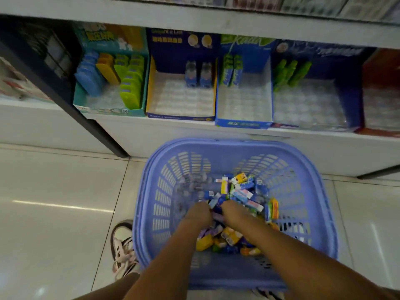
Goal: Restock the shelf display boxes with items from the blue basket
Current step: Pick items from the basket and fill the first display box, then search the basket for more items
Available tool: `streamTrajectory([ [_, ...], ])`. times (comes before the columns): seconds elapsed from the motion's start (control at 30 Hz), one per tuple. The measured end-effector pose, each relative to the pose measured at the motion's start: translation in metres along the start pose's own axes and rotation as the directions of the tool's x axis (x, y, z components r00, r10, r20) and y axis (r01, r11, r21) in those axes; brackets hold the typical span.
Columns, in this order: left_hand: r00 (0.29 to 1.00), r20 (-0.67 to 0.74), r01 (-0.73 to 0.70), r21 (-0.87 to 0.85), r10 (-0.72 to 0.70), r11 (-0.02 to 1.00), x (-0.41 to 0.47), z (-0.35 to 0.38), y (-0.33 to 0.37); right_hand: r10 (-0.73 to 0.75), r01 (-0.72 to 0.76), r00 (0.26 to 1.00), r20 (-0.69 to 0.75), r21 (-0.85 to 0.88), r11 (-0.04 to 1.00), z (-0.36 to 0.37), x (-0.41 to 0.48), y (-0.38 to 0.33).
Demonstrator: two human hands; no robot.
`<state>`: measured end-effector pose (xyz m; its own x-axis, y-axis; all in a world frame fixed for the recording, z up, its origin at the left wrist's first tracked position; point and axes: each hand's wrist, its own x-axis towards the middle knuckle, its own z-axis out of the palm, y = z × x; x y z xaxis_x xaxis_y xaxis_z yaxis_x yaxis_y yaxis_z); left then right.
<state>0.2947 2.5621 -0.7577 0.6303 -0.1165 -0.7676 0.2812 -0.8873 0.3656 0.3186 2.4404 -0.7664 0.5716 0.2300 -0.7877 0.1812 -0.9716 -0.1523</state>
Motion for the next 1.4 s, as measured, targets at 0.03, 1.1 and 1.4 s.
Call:
streamTrajectory([
  [0.03, 0.997, -0.033, 0.059, -0.121, -0.063, 0.991, 0.001, 0.000, 0.002, 0.014, -0.014, 1.000, -0.007, 0.042, 0.999, -0.006, -0.002, 0.005],
  [1.1, 0.977, -0.190, -0.214, -0.894, 0.099, 0.394, -0.066, -0.097, 0.023, -0.175, 0.242, 0.968, -0.178, 0.840, 0.486, -0.109, -0.098, 0.041],
  [1.4, 0.901, -0.352, -0.432, -0.780, 0.254, 0.453, -0.110, -0.145, 0.019, -0.167, 0.613, 0.782, -0.601, 0.692, 0.381, -0.165, -0.128, -0.026],
])
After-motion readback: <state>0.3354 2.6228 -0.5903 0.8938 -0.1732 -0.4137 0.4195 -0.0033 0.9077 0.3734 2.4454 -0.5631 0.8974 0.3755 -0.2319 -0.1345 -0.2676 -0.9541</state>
